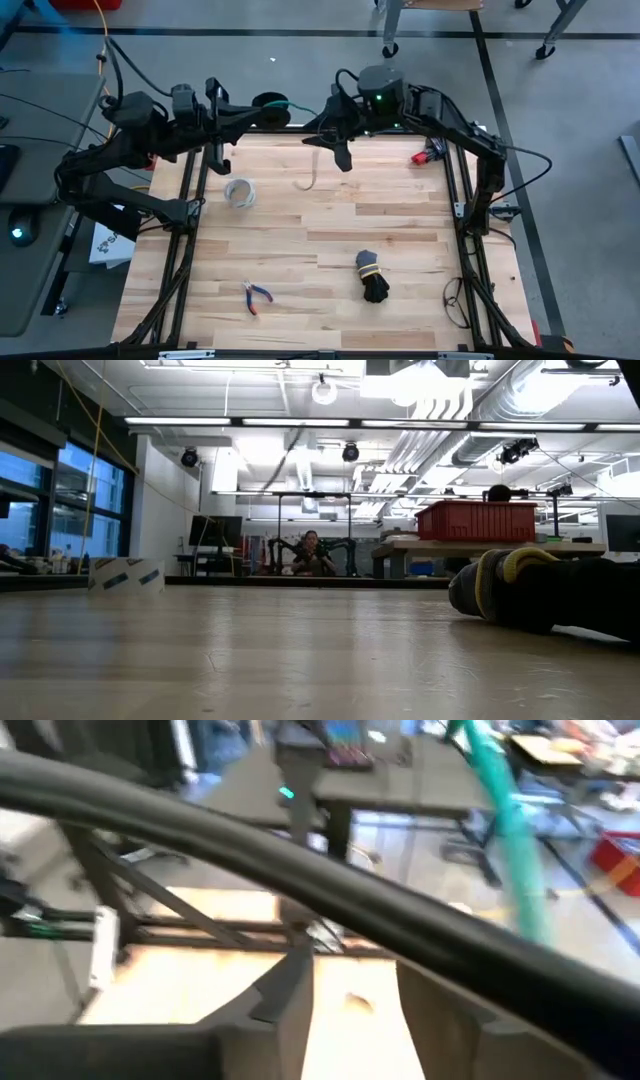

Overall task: Coil cords
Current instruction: Coil the green wire on the spool

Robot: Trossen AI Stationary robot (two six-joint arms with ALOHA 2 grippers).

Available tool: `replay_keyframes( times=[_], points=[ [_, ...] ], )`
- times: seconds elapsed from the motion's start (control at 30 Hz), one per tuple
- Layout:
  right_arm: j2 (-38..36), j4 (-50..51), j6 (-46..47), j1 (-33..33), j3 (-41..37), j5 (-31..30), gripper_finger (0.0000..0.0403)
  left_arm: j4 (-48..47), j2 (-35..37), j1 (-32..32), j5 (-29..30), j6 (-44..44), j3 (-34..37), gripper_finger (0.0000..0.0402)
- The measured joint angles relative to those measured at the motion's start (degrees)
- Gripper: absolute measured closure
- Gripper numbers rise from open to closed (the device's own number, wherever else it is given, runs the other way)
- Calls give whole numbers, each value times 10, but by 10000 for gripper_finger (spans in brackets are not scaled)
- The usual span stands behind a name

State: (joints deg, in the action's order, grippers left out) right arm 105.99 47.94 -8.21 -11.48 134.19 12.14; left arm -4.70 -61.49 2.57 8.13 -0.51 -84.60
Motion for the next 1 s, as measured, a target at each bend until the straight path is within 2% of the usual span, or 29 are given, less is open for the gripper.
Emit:
replay_keyframes(
  times=[0.17,0.27,0.5,0.7,0.87,1.0],
  points=[
    [-9,-5,24,3,0,48,239,-11,0,0,2,3,0,401],
    [-18,3,9,15,0,48,238,-11,0,0,4,3,0,401],
    [-44,21,-45,34,0,-62,237,-14,0,0,-4,3,0,401],
    [-55,42,-38,34,0,-107,237,-15,0,0,-5,13,0,401],
    [-44,55,-14,25,0,-100,237,-14,0,0,-6,14,0,401],
    [-32,57,6,24,-1,-56,237,-14,0,0,-6,14,0,401]
  ],
)
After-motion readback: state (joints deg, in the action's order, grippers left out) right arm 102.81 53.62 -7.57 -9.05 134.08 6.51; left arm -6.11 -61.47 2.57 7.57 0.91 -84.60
